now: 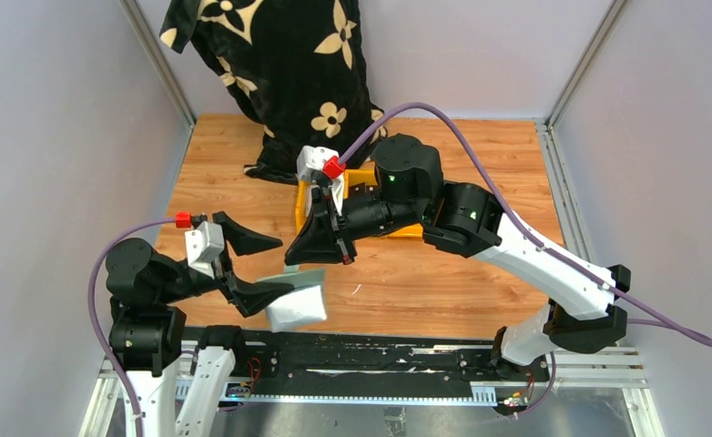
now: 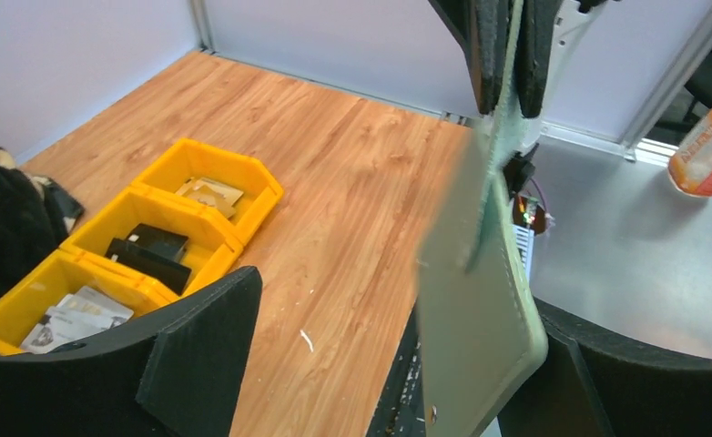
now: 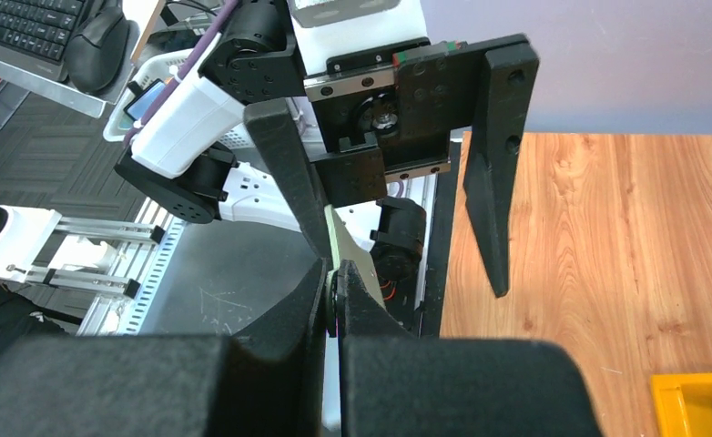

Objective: Take the credit cards out of the card holder
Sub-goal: Open the card holder, then remove the credit card from the card holder.

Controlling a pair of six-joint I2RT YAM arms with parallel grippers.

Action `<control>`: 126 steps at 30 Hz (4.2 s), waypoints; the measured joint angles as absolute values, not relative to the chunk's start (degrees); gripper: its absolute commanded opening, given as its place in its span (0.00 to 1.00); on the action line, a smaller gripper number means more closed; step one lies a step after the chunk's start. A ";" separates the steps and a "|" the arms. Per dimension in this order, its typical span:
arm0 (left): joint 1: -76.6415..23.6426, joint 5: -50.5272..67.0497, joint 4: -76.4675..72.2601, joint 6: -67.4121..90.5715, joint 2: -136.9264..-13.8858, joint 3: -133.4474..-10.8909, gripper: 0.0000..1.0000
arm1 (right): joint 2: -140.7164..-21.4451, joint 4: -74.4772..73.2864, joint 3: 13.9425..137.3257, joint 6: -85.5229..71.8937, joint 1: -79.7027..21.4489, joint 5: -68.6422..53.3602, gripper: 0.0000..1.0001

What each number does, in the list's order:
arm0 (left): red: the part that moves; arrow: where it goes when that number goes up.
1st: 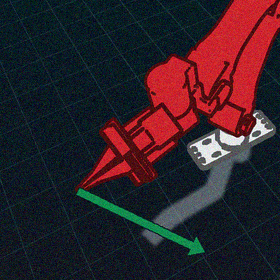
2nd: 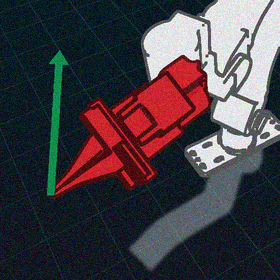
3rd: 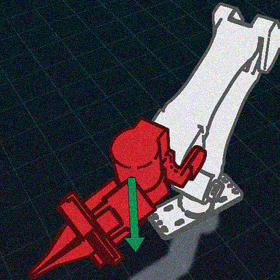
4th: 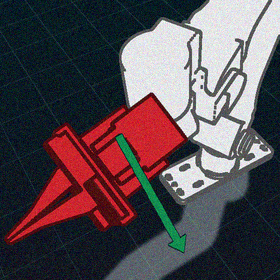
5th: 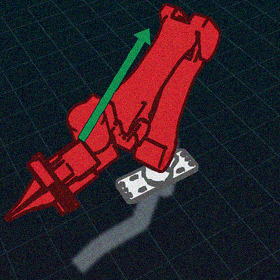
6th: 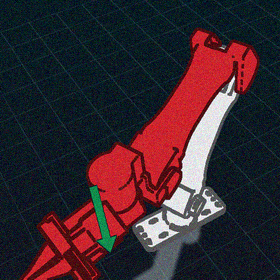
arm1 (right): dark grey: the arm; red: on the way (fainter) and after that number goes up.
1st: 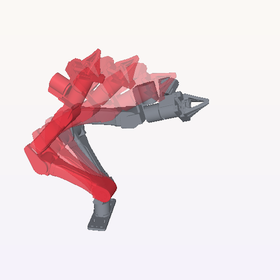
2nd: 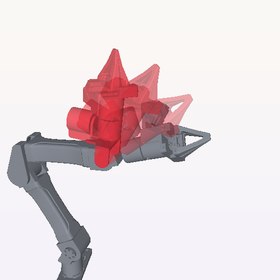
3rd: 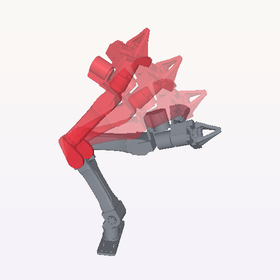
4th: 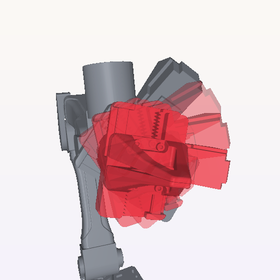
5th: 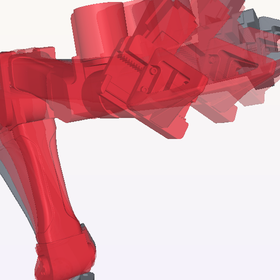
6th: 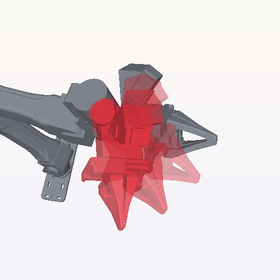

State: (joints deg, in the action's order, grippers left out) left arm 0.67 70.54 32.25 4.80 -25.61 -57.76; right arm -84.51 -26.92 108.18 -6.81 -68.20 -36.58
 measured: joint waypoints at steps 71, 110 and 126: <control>0.67 75.02 32.64 38.79 -44.10 -78.43 0.00 | -69.06 14.26 71.22 -2.15 -67.75 -20.53 0.58; 0.67 71.05 13.82 46.06 -35.73 -66.41 0.47 | -69.76 5.74 81.62 -15.70 -62.87 -29.58 0.00; 0.67 65.84 4.05 56.27 -34.74 -63.66 0.00 | -72.16 9.26 79.68 -20.80 -62.26 -34.65 0.61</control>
State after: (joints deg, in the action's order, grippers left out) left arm 0.67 65.84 4.05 56.27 -34.74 -63.66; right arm -72.16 9.26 79.68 -20.80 -62.26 -34.65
